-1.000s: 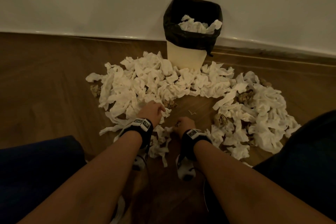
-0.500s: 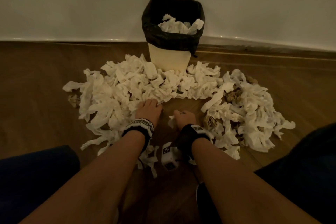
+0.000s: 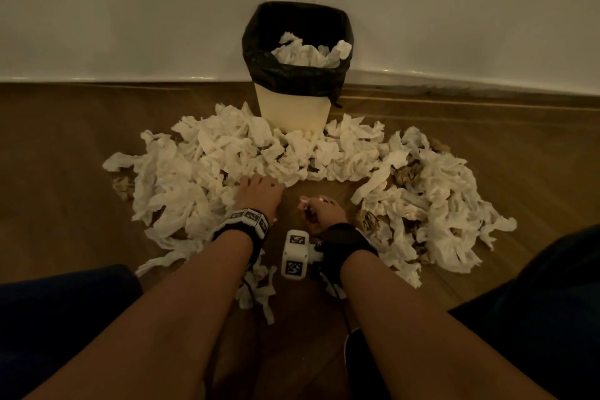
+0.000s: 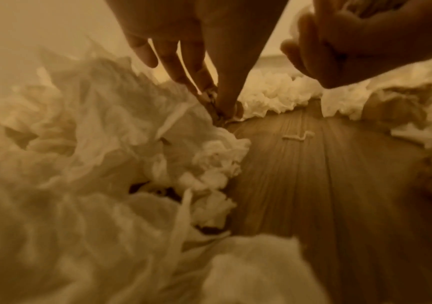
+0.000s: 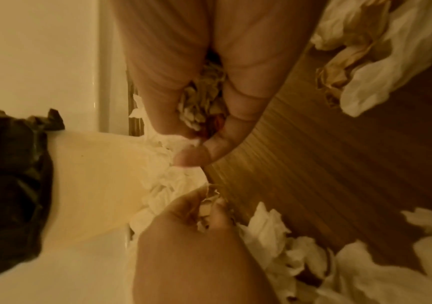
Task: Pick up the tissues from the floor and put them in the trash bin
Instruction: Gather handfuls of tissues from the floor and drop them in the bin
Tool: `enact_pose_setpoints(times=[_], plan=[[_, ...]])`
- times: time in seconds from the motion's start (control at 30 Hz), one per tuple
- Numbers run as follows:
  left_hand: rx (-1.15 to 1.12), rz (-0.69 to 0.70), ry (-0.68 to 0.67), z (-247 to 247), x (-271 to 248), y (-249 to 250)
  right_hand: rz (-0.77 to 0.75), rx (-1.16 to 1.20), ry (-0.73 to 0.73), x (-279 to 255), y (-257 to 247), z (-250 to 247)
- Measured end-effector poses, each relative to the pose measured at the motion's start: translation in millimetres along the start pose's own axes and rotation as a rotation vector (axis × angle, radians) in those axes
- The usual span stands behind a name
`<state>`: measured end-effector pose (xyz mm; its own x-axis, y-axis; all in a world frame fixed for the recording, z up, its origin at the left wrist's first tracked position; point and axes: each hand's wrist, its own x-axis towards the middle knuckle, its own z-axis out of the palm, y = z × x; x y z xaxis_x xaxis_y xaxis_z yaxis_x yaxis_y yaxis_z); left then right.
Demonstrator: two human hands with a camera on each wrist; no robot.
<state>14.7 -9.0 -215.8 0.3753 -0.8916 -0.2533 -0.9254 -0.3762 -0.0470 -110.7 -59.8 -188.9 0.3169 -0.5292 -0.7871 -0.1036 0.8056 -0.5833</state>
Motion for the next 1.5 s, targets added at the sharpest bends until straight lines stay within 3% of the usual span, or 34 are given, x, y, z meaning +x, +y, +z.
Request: enact_pose_setpoints(times=[0.07, 0.13, 0.17, 0.3, 0.43, 0.57, 0.77, 0.83, 0.97, 1.03, 1.1, 1.23, 1.4, 1.47, 1.5], plan=[[-0.200, -0.030, 0.064, -8.7, -2.8, 1.6, -0.044, 0.003, 0.079, -2.0, -13.2, -5.7], [-0.496, -0.052, 0.124, -20.9, -8.3, 3.8, -0.034, 0.266, 0.038, -11.0, -20.0, -8.5], [-0.630, -0.071, 0.169, -28.3, -11.1, 5.0, -0.103, 0.311, 0.010, -16.1, -21.1, -9.4], [-0.998, -0.231, 0.320, -60.1, -18.0, 8.4, -0.156, 0.114, 0.011, -37.8, -31.1, -7.9], [-1.257, -0.345, 0.323, -96.8, -17.2, 9.3, -0.207, -0.061, -0.001, -67.2, -65.7, 5.5], [-1.500, -0.426, 0.317, -146.3, -12.7, 6.7, -0.223, 0.194, -0.142, -94.8, -113.6, 16.7], [-1.237, -0.330, 0.515, -215.9, -5.1, -2.2, -0.357, -0.045, -0.133, -132.5, -193.3, 36.7], [-1.232, -0.336, 0.588, -236.8, 2.7, -5.3, -0.495, -0.175, -0.077, -131.7, -214.0, 38.7], [-1.317, -0.296, 0.671, -262.2, 22.4, -10.1, -0.678, -0.171, 0.082, -118.5, -247.6, 42.6], [-1.360, -0.282, 0.575, -268.2, 36.5, -14.9, -0.688, -0.131, 0.099, -109.0, -260.0, 46.4], [-1.465, -0.279, 0.413, -270.3, 50.4, -18.7, -0.586, -0.181, 0.080, -97.2, -266.9, 47.7], [-1.468, -0.336, 0.152, -259.0, 83.0, -24.2, -0.321, -0.067, -0.165, -64.6, -271.0, 46.6], [-1.402, -0.271, 0.141, -242.2, 110.8, -30.7, -0.239, -0.057, -0.036, -36.5, -285.2, 68.4], [-1.444, -0.284, 0.167, -238.8, 120.6, -34.1, -0.370, -0.243, 0.066, -22.7, -288.8, 71.6], [-1.462, -0.290, 0.181, -237.9, 125.1, -36.1, -0.284, -0.162, -0.010, -20.4, -288.6, 75.0]])
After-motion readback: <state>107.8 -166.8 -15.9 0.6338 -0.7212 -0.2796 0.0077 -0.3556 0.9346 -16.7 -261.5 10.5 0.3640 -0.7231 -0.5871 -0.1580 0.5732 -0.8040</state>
